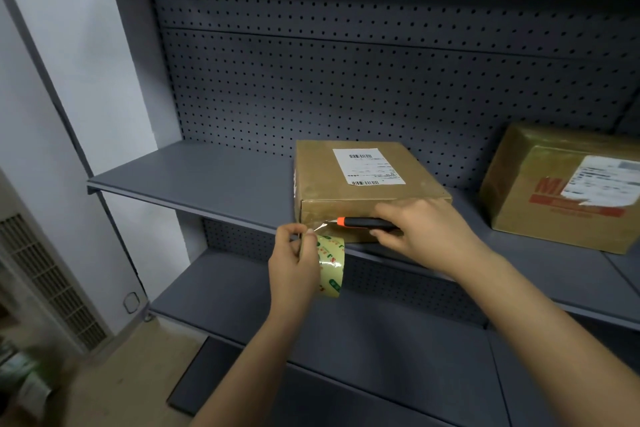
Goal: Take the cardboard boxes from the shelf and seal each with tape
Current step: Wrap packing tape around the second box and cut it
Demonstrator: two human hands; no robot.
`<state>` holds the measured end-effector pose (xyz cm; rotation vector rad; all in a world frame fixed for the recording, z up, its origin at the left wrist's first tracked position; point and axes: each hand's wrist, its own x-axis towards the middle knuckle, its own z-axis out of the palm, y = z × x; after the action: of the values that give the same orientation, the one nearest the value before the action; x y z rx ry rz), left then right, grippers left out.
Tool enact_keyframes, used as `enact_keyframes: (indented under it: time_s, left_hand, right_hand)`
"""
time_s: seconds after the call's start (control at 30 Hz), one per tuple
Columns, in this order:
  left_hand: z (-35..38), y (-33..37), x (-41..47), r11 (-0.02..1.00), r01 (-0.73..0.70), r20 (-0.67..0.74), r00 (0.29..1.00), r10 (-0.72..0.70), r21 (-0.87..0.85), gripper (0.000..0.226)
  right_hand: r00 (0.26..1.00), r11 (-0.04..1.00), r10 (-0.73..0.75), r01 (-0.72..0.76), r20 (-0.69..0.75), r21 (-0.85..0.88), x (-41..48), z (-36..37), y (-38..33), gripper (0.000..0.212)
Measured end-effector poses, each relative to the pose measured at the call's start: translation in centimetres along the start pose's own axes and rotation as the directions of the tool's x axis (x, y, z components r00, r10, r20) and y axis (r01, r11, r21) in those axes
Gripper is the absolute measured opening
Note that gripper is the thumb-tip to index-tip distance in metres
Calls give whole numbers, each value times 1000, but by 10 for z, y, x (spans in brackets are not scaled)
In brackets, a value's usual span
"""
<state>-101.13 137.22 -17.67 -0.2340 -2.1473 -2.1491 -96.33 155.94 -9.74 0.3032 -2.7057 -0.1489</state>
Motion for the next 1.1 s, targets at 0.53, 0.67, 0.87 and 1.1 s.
enact_keyframes:
  time_s: [0.53,0.67,0.87,1.1]
  left_hand:
    - [1,-3,2,999,17,-22,1000,-18,-37,4]
    - [0,-1,2,999,33,-16,999,-34,-38,4]
    - [0,-1,3,997,42,-11,999,-43,-59,5]
    - [12,-4,-4,995,59,4,998,-59,-81,4]
  right_hand:
    - [921,915,331,-260,-205,309,-16,-7,8,11]
    - [908,917,357,-296,-218,269,18,-2,8,20]
    - [799,853,520,-467,-303,232,13,13,22,34]
    - [582,648,761,-708,-286,281,-40,16,65,38]
